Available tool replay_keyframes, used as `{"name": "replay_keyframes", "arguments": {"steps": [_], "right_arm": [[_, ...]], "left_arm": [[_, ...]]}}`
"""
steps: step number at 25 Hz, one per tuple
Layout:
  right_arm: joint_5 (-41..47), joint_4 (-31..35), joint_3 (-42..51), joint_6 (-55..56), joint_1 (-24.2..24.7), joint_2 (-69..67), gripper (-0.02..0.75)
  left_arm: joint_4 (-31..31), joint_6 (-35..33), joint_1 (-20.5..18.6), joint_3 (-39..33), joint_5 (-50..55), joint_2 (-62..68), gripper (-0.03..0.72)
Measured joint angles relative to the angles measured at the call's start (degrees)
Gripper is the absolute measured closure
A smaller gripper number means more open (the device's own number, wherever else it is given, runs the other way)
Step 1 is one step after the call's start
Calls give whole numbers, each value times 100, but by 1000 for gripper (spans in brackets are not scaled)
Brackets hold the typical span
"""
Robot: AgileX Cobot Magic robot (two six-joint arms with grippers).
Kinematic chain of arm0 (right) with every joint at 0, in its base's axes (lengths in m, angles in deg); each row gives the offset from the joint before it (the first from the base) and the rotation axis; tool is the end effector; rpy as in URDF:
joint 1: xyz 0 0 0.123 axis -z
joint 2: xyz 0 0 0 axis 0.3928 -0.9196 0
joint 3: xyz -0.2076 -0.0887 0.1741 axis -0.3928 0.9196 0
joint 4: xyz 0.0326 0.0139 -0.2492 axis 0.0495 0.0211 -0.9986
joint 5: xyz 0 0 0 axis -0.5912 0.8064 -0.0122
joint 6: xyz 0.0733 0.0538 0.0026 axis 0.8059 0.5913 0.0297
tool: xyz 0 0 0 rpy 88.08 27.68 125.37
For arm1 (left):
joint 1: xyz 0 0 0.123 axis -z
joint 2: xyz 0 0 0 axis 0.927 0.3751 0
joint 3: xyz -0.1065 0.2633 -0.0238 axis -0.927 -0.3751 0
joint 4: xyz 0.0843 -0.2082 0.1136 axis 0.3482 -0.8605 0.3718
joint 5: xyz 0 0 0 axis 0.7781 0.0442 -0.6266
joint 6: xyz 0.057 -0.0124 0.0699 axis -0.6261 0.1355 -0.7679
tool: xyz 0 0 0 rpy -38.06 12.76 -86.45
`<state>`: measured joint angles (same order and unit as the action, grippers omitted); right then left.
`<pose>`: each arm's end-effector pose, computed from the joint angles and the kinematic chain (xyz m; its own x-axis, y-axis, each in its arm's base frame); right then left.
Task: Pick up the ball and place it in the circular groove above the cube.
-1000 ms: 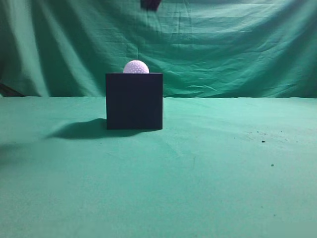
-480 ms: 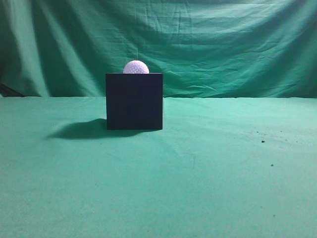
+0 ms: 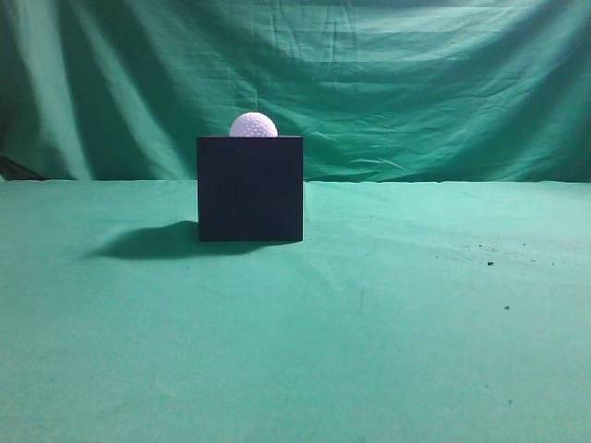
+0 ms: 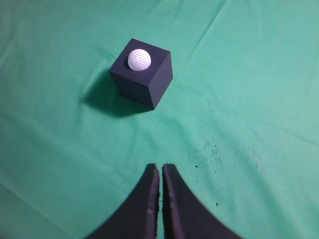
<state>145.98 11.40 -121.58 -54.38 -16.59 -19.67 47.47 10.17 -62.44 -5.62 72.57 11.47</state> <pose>0.1167 0.0939 0.3878 -0.5962 -0.3215 -0.7356 -0.5495 0.8315 0.0820 0.0525 -0.0021 0.1735 -0.2722 0.0737 -0.9594 0.0793 0.9954 0.0540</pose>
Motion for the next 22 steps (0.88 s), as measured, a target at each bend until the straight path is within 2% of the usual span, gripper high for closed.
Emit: {"name": "replay_keyframes", "arguments": {"steps": [5, 13, 17, 19, 22], "right_arm": [[-328, 34, 943, 0, 0, 1377, 738], [-154, -3, 1408, -504, 0, 2754, 738], [-683, -49, 2115, -640, 11, 3264, 738], [-1175, -64, 2543, -664, 187, 3595, 738], [-1931, -37, 3304, -691, 869, 4088, 738]], "left_arm": [[0, 0, 0, 0, 0, 0, 688], [0, 0, 0, 0, 0, 0, 688], [0, 0, 0, 0, 0, 0, 688], [0, 0, 0, 0, 0, 0, 688], [0, 0, 0, 0, 0, 0, 688]]}}
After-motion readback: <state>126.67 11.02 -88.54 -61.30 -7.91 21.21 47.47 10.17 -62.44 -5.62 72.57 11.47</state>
